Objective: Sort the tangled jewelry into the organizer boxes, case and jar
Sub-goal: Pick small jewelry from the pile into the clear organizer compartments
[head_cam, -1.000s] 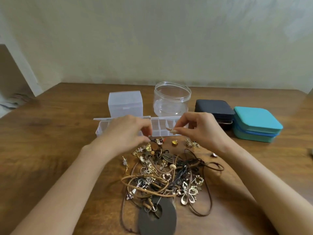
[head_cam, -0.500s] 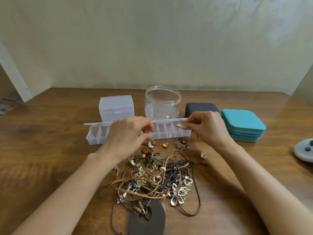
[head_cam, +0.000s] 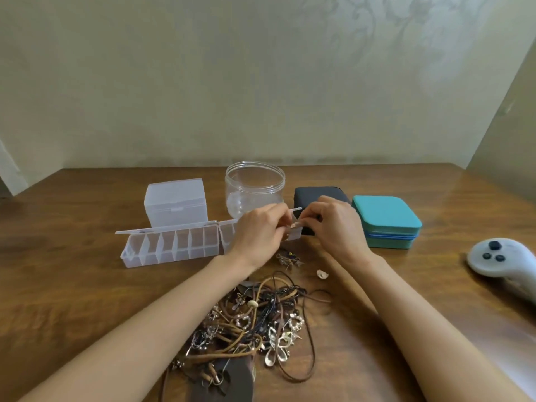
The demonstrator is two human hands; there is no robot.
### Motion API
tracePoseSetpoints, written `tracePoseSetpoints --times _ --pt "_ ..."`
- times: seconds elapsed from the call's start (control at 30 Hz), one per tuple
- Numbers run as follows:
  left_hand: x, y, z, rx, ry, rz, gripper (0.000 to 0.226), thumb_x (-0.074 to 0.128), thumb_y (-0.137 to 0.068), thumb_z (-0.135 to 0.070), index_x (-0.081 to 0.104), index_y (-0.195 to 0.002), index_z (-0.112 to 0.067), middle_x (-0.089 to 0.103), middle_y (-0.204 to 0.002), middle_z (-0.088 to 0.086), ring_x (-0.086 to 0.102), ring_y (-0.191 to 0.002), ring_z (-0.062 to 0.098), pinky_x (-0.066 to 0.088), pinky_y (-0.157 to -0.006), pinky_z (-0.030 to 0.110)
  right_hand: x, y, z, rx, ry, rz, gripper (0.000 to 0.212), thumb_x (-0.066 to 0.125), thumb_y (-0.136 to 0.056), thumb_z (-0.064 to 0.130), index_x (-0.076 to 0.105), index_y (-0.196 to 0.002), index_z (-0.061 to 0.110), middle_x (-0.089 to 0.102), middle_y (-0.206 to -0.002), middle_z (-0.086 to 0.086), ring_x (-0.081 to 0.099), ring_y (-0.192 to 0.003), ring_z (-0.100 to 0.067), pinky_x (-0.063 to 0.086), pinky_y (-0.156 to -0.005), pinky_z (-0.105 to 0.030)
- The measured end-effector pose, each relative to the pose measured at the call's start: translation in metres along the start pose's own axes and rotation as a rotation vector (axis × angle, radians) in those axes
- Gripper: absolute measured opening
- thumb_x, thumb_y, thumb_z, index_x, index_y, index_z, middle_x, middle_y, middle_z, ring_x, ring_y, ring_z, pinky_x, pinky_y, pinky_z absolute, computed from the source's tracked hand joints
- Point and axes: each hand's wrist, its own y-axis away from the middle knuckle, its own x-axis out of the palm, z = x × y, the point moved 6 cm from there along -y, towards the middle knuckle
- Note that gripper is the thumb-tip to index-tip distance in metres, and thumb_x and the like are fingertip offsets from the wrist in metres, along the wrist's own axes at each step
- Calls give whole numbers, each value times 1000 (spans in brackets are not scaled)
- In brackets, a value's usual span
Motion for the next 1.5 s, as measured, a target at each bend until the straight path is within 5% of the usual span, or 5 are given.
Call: tracePoseSetpoints --times 0.2,0.63,0.87,1.17,1.5 --pt "-6 -4 8 -92 141 7 10 70 -81 -7 64 -87 -12 61 -85 -6 61 -75 12 55 -73 34 5 -1 4 -67 -12 43 13 67 -87 20 76 -97 19 66 -85 2 59 -75 -14 54 -66 -36" --pt "-13 1 12 -91 275 97 8 68 -83 -6 62 -86 -10 64 -88 -1 69 -60 11 57 -59 31 9 -1 4 27 -245 247 38 65 -85 0 65 -119 18 73 -92 -1 65 -83 -4 54 -86 -22" --pt "-6 -12 -8 -135 -81 -37 7 67 -85 -19 62 -90 -21 70 -81 -6 64 -82 14 48 -69 28 8 0 -1 110 -387 321 73 73 -76 -3 46 -140 20 71 -85 6 66 -83 -1 50 -85 -17" --pt "-3 -14 6 -271 -65 66 8 66 -85 -15 63 -91 -20 70 -81 -6 65 -83 13 47 -70 27 11 1 -1 135 -341 339 52 71 -79 -2 57 -126 15 62 -87 5 61 -80 -4 51 -74 -13" --pt "-34 23 39 -162 -212 309 54 70 -76 -44 53 -124 -26 46 -128 -11 38 -121 8 34 -96 27 22 6 2 187 -311 521 58 52 -94 -1 37 -145 21 56 -95 -8 61 -70 -18 57 -57 -22"
